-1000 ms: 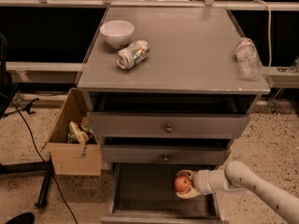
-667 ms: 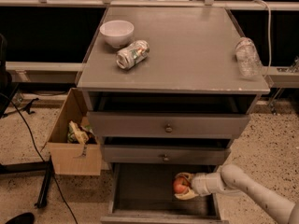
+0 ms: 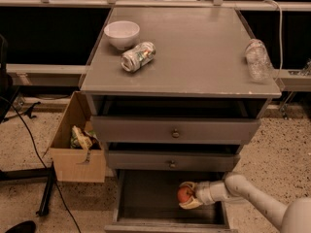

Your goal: Place apple into top drawer

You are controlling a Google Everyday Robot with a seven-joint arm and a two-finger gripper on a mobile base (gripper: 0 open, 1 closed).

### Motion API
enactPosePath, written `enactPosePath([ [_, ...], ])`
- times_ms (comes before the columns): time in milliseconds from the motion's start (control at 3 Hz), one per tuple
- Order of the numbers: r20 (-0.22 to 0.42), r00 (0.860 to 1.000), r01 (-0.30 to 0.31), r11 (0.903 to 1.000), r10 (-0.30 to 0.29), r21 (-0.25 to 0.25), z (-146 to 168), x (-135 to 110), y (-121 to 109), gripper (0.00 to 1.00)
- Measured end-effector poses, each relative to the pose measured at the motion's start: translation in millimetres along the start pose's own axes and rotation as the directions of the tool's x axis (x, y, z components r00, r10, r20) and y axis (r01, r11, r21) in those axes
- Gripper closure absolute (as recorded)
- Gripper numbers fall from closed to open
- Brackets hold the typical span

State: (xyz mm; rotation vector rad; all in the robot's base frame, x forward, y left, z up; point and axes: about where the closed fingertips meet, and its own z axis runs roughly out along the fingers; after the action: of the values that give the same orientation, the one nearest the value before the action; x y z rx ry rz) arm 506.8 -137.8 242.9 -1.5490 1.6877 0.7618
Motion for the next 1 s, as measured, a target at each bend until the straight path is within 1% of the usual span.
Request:
enactPosePath([
  [333, 0.005, 1.0, -0.005, 0.9998, 0.005, -0.017, 17, 13, -2, 1.0],
  [667, 0.01, 1.0, -0.005, 0.9998, 0.005, -0.021, 33, 27, -5, 1.0],
  [1000, 0.023, 1.0, 0.019, 0.9998, -0.02, 0.002, 51, 42, -10, 1.0],
])
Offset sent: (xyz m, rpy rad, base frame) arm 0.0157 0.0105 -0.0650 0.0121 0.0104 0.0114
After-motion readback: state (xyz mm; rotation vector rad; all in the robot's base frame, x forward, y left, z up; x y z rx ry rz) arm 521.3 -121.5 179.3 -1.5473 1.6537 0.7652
